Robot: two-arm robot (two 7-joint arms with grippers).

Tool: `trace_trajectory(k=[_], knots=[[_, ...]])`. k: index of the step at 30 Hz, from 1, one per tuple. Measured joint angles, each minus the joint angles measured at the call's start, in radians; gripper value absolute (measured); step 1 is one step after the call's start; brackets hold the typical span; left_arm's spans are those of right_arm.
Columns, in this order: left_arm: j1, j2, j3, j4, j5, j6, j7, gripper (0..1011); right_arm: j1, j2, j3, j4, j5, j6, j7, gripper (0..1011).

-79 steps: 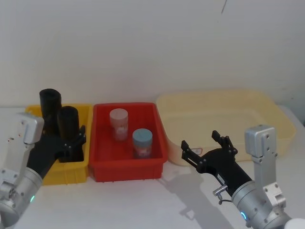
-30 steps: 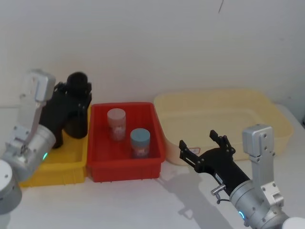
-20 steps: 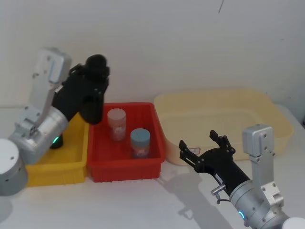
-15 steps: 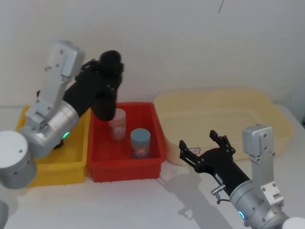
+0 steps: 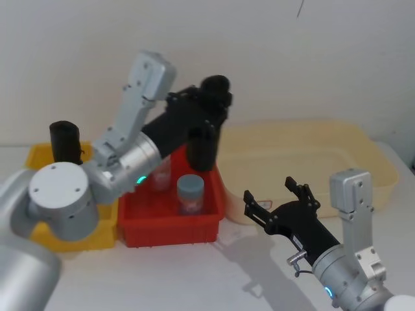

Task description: Pick up the garbage bag with the one hand and transfer it to the other hand.

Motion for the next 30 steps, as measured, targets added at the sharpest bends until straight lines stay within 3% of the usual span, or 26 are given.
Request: trace_trajectory(k=[10,30], knots=[[-0.019,-0.045,0.027,0.054,-0.042,0.011,-0.040,377,0.000,0.000,0.000,0.000,0.000,0.000,0.000,1000],[0.008,-0.051,0.030,0.048,-0.093,0.043,-0.039,377,0.000,0.000,0.000,0.000,0.000,0.000,0.000,1000]])
